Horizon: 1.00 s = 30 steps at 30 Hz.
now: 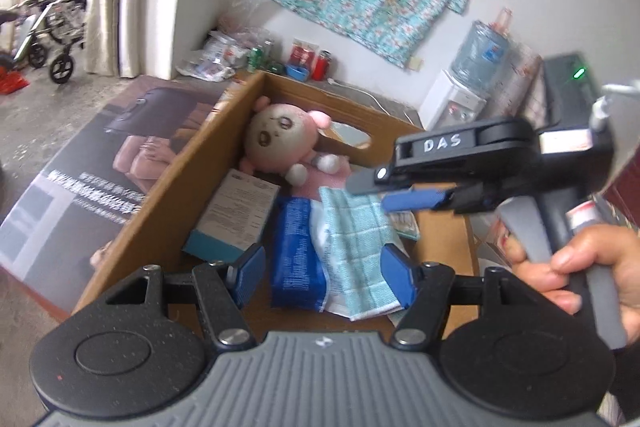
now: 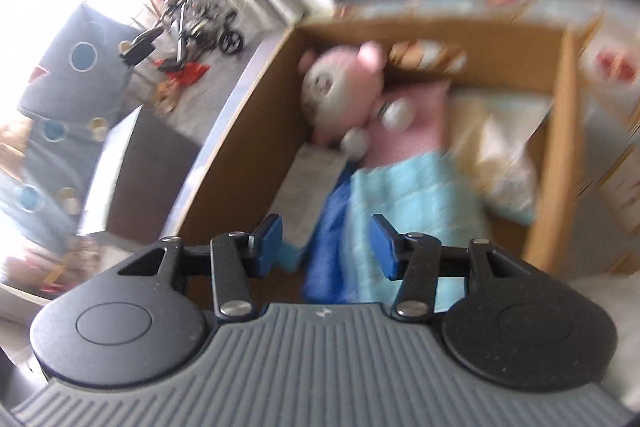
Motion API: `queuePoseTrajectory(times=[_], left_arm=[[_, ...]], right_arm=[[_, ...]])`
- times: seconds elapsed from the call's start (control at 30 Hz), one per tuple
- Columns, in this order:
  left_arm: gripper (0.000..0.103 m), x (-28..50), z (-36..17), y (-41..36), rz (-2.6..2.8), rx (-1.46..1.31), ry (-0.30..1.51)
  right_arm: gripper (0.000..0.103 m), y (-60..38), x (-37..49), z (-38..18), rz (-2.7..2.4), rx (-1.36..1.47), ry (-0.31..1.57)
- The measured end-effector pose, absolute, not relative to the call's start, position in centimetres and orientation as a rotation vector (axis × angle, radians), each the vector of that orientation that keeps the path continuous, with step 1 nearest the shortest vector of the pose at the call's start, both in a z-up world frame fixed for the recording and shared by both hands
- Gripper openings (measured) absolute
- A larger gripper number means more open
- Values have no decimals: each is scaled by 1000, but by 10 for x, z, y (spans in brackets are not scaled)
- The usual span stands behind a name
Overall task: Organize soft objects
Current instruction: 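Lower the towel into the box beside the blue bag and open the right tool, then move the right tool back toward the items beside the white bags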
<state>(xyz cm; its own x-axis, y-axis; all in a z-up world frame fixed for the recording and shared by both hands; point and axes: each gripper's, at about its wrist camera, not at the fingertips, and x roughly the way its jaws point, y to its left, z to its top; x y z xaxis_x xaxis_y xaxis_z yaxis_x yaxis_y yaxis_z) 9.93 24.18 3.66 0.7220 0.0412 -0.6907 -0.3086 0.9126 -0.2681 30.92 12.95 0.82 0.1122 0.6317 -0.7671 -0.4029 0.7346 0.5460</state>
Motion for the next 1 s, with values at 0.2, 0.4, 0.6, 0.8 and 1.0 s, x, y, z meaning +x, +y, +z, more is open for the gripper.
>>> queuePoseTrajectory(times=[0.2,0.4,0.6,0.8,1.0], left_arm=[[66,70,39,264,275,-422,724],[66,57,41,283,314,-450,717],[67,52,40,287,309,-455,715],[68,39,43,284,312,-452,714],[69,30,49,280,322,-442,704]], right_arm=[[63,162,327,-39,697,234,1421],[66,176,332,-36,606,124,1398],[66,182,330,-35,555,56,1388],[67,178,330,-31,513,20,1364],[78,158,322,-5,536,77,1290]])
